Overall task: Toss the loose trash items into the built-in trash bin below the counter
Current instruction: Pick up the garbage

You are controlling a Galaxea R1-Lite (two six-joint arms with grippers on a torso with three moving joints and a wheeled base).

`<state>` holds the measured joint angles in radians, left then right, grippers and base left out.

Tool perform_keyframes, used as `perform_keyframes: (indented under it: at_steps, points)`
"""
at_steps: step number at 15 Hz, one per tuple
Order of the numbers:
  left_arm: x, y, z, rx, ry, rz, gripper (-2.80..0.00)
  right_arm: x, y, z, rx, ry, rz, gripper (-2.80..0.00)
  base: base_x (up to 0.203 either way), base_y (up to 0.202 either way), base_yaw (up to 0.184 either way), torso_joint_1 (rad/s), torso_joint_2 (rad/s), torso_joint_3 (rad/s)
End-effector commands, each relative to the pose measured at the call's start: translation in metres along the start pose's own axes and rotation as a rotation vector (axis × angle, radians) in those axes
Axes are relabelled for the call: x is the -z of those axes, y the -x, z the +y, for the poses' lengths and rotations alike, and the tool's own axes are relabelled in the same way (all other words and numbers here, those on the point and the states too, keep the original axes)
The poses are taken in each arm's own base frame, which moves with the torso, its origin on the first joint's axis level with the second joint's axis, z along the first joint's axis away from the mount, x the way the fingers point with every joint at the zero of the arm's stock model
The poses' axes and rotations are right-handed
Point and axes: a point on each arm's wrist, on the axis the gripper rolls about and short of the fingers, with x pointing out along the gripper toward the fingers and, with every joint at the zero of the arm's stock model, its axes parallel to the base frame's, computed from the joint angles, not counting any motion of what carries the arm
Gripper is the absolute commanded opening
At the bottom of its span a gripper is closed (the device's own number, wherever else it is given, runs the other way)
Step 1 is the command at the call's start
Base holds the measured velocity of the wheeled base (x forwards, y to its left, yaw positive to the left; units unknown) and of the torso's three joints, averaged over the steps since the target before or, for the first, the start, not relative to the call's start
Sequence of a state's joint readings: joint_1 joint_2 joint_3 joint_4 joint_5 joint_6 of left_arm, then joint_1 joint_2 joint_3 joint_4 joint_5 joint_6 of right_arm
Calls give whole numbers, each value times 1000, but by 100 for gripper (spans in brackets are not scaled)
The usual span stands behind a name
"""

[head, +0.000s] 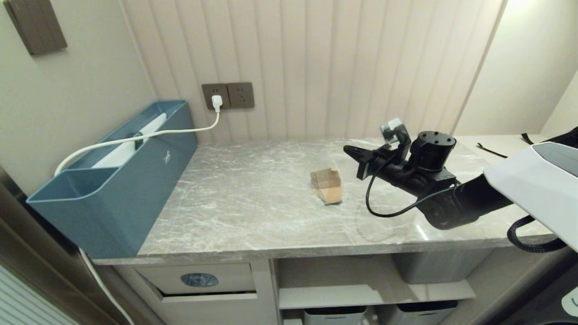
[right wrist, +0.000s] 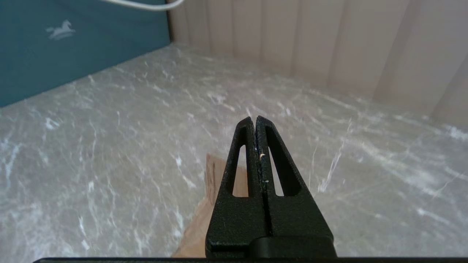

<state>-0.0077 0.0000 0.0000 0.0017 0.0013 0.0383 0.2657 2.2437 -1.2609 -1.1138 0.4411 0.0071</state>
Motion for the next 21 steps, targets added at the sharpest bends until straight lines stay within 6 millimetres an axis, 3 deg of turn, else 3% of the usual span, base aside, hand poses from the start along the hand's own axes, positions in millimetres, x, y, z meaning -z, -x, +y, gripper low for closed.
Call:
perform_keyframes:
  at_steps: [1, 5, 9, 10, 12, 21]
  points:
    - [0, 0, 0, 0, 0, -2, -280, 20, -4, -1, -7, -17, 33, -280, 0, 0, 0, 0, 0, 0]
    - [0, 0, 0, 0, 0, -2, -280, 28, -13, 6, -71, -2, 34, -280, 0, 0, 0, 0, 0, 0]
    - [0, 0, 0, 0, 0, -2, -280, 16, -19, 17, -93, 22, -1, -280, 0, 0, 0, 0, 0, 0]
    - [0, 0, 0, 0, 0, -2, -280, 12, -21, 16, -92, 28, -14, 0, 0, 0, 0, 0, 0, 0]
    - [0, 0, 0, 0, 0, -2, -280, 13, -24, 15, -90, 28, -21, 0, 0, 0, 0, 0, 0, 0]
    - [0, 0, 0, 0, 0, -2, -280, 60, -29, 13, -95, -19, 69, 0, 0, 0, 0, 0, 0, 0]
